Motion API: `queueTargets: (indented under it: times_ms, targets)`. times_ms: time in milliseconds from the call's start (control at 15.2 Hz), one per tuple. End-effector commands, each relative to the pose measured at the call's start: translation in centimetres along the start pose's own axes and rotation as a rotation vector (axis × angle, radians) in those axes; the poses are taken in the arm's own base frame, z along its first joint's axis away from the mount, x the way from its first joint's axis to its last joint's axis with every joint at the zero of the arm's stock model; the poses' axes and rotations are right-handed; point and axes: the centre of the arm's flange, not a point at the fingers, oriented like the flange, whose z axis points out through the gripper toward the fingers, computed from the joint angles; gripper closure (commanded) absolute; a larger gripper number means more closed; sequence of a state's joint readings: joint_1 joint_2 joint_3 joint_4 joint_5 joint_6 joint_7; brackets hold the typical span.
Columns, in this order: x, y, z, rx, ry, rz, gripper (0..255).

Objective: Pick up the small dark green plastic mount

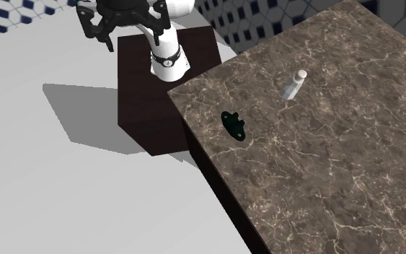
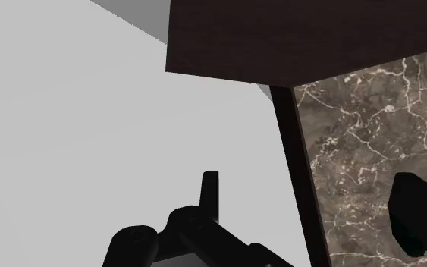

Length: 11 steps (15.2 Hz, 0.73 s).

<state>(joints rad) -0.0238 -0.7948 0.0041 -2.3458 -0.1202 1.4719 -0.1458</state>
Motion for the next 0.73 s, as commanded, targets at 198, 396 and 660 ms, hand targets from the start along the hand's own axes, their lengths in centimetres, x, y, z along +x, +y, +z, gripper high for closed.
queueTargets:
  times_ms: [198,396,660]
  targets:
    - [2.1,-2.5,2.0,0.010,0.010,-0.018,0]
    - [4.1,-5.0,3.9,0.020,0.019,-0.037,0]
    - [6.7,-8.4,6.5,0.034,0.032,-0.061,0]
